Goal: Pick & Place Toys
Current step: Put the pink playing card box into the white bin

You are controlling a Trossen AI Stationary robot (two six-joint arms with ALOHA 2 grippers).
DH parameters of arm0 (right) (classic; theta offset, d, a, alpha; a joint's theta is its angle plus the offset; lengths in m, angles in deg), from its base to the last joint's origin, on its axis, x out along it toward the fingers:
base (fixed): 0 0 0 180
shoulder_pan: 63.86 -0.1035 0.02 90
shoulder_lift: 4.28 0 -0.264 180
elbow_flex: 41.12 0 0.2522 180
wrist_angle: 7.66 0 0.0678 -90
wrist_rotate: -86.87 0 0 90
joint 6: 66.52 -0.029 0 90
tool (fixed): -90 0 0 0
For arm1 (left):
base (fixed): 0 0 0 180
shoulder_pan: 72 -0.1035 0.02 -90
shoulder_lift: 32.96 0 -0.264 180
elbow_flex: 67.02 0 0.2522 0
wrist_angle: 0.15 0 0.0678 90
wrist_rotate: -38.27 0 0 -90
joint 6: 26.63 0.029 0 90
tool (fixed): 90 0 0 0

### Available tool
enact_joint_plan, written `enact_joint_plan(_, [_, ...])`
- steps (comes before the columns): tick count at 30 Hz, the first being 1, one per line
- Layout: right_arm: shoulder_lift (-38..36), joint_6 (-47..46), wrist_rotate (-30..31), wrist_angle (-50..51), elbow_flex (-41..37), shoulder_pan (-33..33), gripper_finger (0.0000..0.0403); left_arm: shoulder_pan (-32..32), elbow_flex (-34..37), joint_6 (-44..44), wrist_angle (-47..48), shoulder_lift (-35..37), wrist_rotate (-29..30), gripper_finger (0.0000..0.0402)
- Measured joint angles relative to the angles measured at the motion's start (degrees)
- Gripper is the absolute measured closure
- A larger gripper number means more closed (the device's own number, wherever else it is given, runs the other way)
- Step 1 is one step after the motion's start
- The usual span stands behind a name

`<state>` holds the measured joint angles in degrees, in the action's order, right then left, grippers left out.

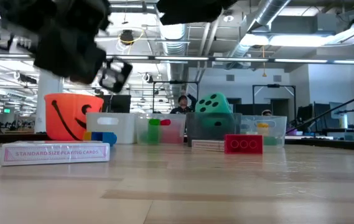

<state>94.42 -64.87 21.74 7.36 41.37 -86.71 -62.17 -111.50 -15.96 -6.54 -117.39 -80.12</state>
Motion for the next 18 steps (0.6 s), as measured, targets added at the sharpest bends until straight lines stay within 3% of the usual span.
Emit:
enact_joint_plan(4, [0.0,0.5,-14.1,0.4,0.0,0.6,0.0159,0.9,-0.1,-7.9,2.0,6.6,5.6,0.0394])
enact_joint_plan(6, [0.0,0.7,-17.2,-0.1,0.0,0.9,0.0159,1.7,-0.1,-10.8,4.7,9.4,9.3,0.0394])
enact_joint_plan(9, [0.0,2.3,-17.0,-5.0,-1.0,1.4,0.0159,2.9,-0.1,-12.6,9.3,13.3,13.8,0.0393])
enact_joint_plan(13, [0.0,4.6,-16.7,-17.7,-6.5,2.2,0.0159,4.6,-0.1,-13.1,16.5,18.4,20.3,0.039])
enact_joint_plan(18, [0.0,2.7,-16.7,-26.0,-13.4,3.3,0.0159,6.4,-0.1,-13.1,24.2,25.3,26.8,0.039])
